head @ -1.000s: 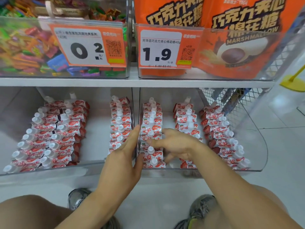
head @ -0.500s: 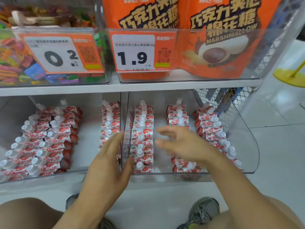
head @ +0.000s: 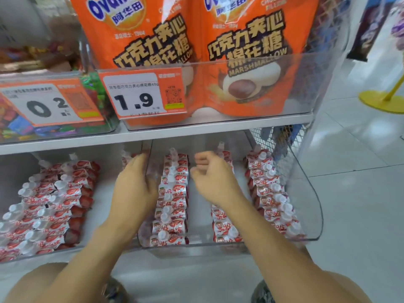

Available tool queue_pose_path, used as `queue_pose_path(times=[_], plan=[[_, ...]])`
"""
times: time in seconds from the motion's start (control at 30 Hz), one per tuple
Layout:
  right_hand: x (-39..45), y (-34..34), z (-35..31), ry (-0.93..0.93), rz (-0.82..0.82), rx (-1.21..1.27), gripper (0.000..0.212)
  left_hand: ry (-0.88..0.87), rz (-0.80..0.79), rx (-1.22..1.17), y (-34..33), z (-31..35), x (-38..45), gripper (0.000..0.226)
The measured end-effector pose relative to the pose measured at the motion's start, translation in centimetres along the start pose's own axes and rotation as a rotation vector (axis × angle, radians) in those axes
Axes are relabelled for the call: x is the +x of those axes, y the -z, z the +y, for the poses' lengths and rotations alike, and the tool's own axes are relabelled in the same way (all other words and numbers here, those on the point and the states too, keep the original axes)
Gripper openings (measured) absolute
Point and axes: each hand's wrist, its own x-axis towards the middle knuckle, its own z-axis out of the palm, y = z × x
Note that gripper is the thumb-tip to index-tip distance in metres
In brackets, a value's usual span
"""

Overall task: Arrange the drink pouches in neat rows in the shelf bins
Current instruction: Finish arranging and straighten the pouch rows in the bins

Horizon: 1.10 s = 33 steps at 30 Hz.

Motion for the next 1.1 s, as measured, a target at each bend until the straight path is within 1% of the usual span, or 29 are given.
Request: queue_pose_path(times=[0.07, 0.13, 0.17, 0.23, 0.33, 0.4, 0.43, 0.47, 0.5, 0.53, 0.57, 0.6, 0.67, 0.7, 0.73, 0.77, 0.8, 0.83, 0.87, 0.9, 0.93, 0.97, 1.0, 1.03, 1.07, 1.1], plan=[[1.7, -2.8, -0.5, -0.109, -0.107, -0.029, 0.049, 0.001, 0.033, -0.021, -0.1, -0.2, -0.3, 0.041], [3.9, -5.1, -0.4, -0.239, -0.12, 0.021, 0.063, 0.015, 0.059, -0.036, -0.5, -0.3, -0.4, 0.045], [5.1, -5.9, -0.2, -0.28, -0.121, 0.079, 0.063, 0.02, 0.068, -0.044, -0.7, -0.3, -0.4, 0.045], [6.7, -7.4, 0.1, -0.324, -0.125, 0.234, 0.056, 0.026, 0.077, -0.059, -1.1, -0.5, -0.5, 0.045], [6.9, -7.8, 0.5, -0.38, -0.169, 0.358, 0.061, 0.021, 0.07, -0.089, -1.4, -0.7, -0.4, 0.045], [6.4, -6.6, 0.0, -0.375, -0.248, 0.352, 0.059, 0.015, 0.059, -0.079, -1.5, -0.8, -0.4, 0.044], [5.9, -5.6, -0.4, -0.356, -0.287, 0.337, 0.054, 0.021, 0.042, -0.076, -1.4, -0.8, -0.4, 0.044], [5.1, -4.4, -1.0, -0.297, -0.322, 0.274, 0.05, 0.026, 0.024, -0.074, -1.3, -0.8, -0.4, 0.043], [4.0, -2.8, -1.8, -0.202, -0.346, 0.142, 0.049, 0.022, 0.01, -0.057, -1.1, -0.8, -0.4, 0.042], [2.7, -1.2, -2.3, -0.101, -0.328, -0.003, 0.047, 0.012, 0.002, -0.023, -0.9, -0.7, -0.3, 0.041], [1.2, 0.6, -2.5, 0.006, -0.264, -0.116, 0.044, -0.009, 0.006, 0.021, -0.7, -0.4, -0.4, 0.041], [-0.4, 2.7, -2.7, 0.098, -0.163, -0.187, 0.037, -0.052, 0.032, 0.05, -0.5, 0.1, -0.6, 0.041], [-3.4, 7.5, -1.9, 0.194, 0.128, -0.183, 0.019, -0.17, 0.095, -0.003, -0.3, 2.7, -1.2, 0.038], [-4.8, 9.8, -0.8, 0.216, 0.294, -0.144, 0.012, -0.204, 0.074, -0.079, -0.4, 4.6, -1.9, 0.035], [-6.0, 11.7, 0.5, 0.238, 0.47, -0.127, 0.01, -0.208, -0.001, -0.179, -0.7, 6.9, -2.6, 0.032], [-7.1, 13.2, 2.0, 0.236, 0.628, -0.141, 0.008, -0.179, -0.113, -0.285, -1.4, 9.1, -3.1, 0.03], [-7.9, 14.3, 4.0, 0.205, 0.74, -0.147, 0.006, -0.094, -0.272, -0.374, -2.4, 11.2, -3.3, 0.03], [-8.5, 15.0, 5.8, 0.157, 0.774, -0.114, 0.003, 0.031, -0.453, -0.428, -4.0, 12.9, -3.4, 0.033], [-8.9, 15.2, 7.7, 0.062, 0.712, -0.054, 0.011, 0.167, -0.613, -0.46, -5.6, 14.3, -3.3, 0.039], [-9.2, 15.2, 9.1, -0.052, 0.557, 0.026, 0.025, 0.299, -0.742, -0.499, -7.2, 15.5, -3.2, 0.043], [-9.4, 15.0, 10.4, -0.15, 0.377, 0.118, 0.037, 0.397, -0.818, -0.552, -8.8, 16.4, -3.3, 0.038], [-9.5, 14.8, 11.4, -0.213, 0.225, 0.205, 0.043, 0.472, -0.846, -0.598, -9.9, 17.1, -3.6, 0.029], [-9.6, 14.4, 12.2, -0.227, 0.122, 0.284, 0.043, 0.495, -0.844, -0.617, -11.3, 17.5, -4.2, 0.023], [-9.6, 14.0, 12.8, -0.228, 0.073, 0.33, 0.041, 0.494, -0.863, -0.631, -12.4, 17.9, -4.8, 0.026], [-9.6, 13.6, 13.1, -0.22, 0.07, 0.336, 0.042, 0.492, -0.855, -0.63, -13.2, 18.2, -5.2, 0.037], [-9.6, 13.2, 13.4, -0.21, 0.092, 0.308, 0.048, 0.491, -0.838, -0.617, -13.6, 18.3, -5.4, 0.046]])
